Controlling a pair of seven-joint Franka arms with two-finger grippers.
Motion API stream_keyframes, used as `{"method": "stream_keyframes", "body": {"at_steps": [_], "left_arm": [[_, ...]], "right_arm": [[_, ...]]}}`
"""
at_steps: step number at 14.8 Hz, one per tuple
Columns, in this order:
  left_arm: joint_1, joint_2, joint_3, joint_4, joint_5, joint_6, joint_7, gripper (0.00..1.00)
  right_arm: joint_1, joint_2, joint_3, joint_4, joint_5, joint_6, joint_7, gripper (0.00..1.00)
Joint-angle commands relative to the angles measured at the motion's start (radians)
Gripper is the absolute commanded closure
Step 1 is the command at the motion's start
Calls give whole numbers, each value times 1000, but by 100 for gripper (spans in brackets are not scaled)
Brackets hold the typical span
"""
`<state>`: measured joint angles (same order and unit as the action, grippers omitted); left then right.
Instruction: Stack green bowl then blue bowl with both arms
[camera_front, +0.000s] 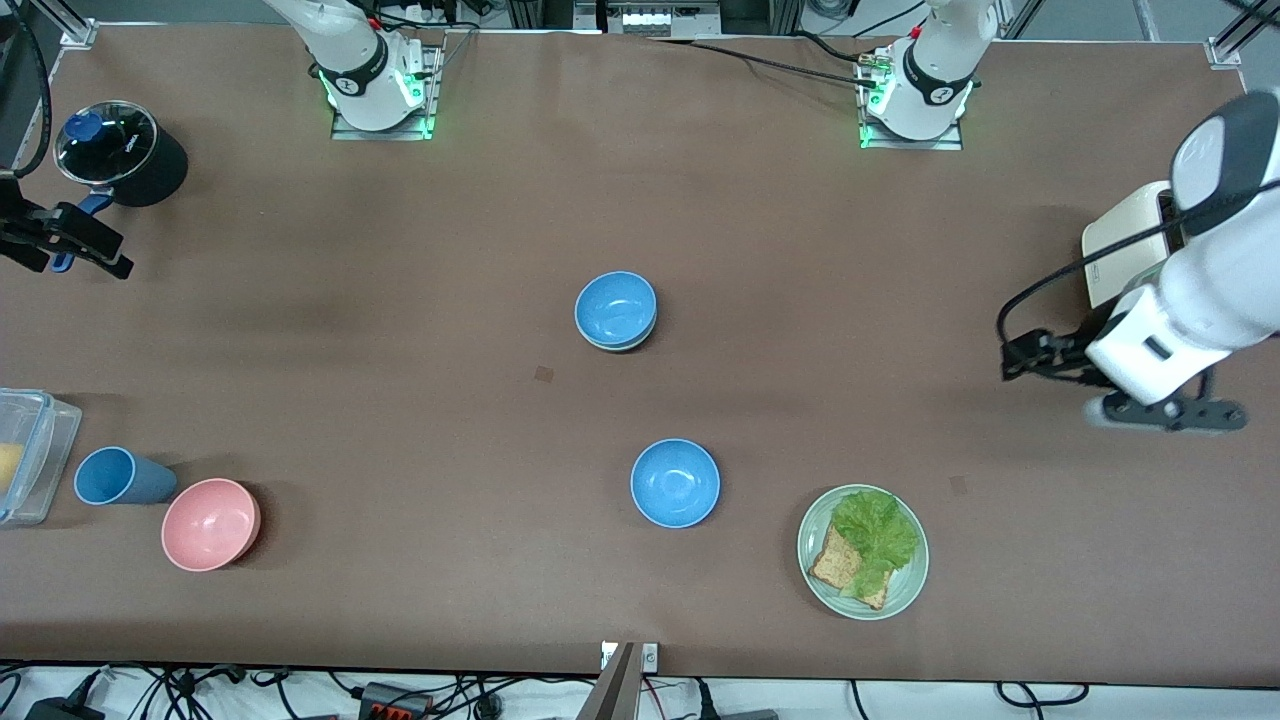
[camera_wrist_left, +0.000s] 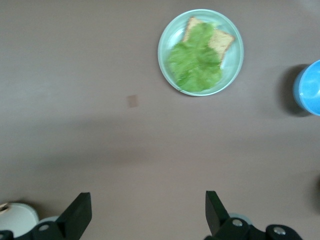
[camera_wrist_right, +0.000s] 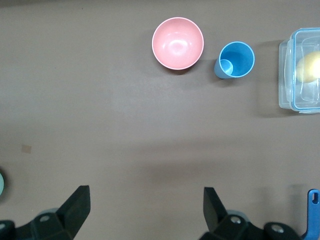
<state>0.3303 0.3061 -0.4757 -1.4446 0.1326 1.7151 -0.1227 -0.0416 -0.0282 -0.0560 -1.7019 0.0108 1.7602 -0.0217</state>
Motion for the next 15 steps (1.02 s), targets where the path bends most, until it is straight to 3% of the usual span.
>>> {"method": "stream_keyframes", "body": {"at_steps": [1, 3, 15], "left_arm": [[-169, -137, 253, -114, -59, 11, 66, 0], [-233, -165, 363, -164, -112, -3, 81, 0], [-231, -163, 353, -143, -134, -3, 81, 0]], "right_arm": [[-1, -16, 4, -2, -14, -15, -26, 0], [0, -15, 4, -4, -15, -16, -26, 0], [5, -7, 5, -4, -15, -16, -26, 0]]}}
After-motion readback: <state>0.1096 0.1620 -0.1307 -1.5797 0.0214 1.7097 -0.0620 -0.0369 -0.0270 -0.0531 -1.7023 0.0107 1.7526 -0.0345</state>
